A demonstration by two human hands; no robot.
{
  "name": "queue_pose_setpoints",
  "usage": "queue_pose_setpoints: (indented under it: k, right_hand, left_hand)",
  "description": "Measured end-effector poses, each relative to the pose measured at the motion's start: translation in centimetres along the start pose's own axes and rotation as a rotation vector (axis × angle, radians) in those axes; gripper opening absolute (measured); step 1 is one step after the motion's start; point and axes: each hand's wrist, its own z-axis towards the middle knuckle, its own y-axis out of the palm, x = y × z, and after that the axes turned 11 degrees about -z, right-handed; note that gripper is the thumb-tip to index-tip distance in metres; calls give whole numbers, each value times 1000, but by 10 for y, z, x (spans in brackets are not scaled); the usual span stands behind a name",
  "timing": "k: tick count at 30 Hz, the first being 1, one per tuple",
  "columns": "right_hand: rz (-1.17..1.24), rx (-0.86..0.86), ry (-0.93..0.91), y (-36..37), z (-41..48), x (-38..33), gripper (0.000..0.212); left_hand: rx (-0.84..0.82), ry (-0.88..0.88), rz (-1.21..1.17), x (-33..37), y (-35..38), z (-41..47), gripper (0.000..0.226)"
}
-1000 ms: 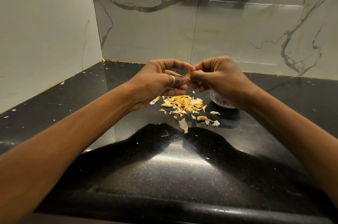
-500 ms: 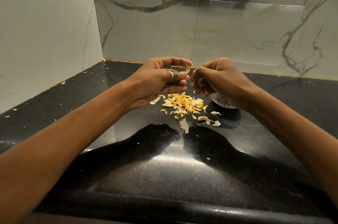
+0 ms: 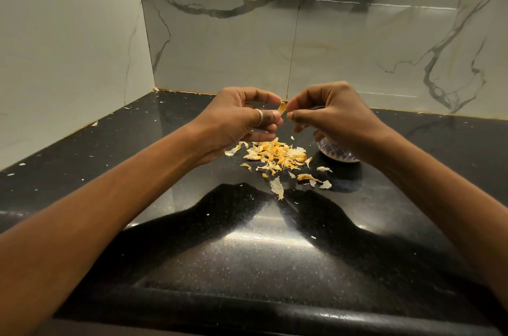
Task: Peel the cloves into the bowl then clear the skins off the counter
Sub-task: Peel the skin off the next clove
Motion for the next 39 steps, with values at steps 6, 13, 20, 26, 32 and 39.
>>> queue_pose_setpoints:
  k: [6, 13, 20, 26, 32, 39]
  right_hand:
    - [-56, 164, -69, 3, 2, 3, 16]
    - [-52, 118, -125, 3, 2, 3, 13]
    - [-57, 139, -116, 3, 5, 5, 8]
    - [-14, 155, -94, 0, 5, 9, 22]
    - [-23, 141, -99, 0, 5, 9, 16]
    - [-2, 141, -183, 0, 4, 5, 22]
  left_hand:
    - [-18, -9, 24, 1, 0, 0, 26]
    - [-52, -29, 45, -1, 1, 0, 27]
    - [-89, -27, 59, 0, 1, -1, 25]
    - [-95, -30, 57, 0, 0, -1, 25]
    - [-66, -17, 57, 0, 1, 0, 22]
    - [-84, -17, 67, -1, 1, -1, 21]
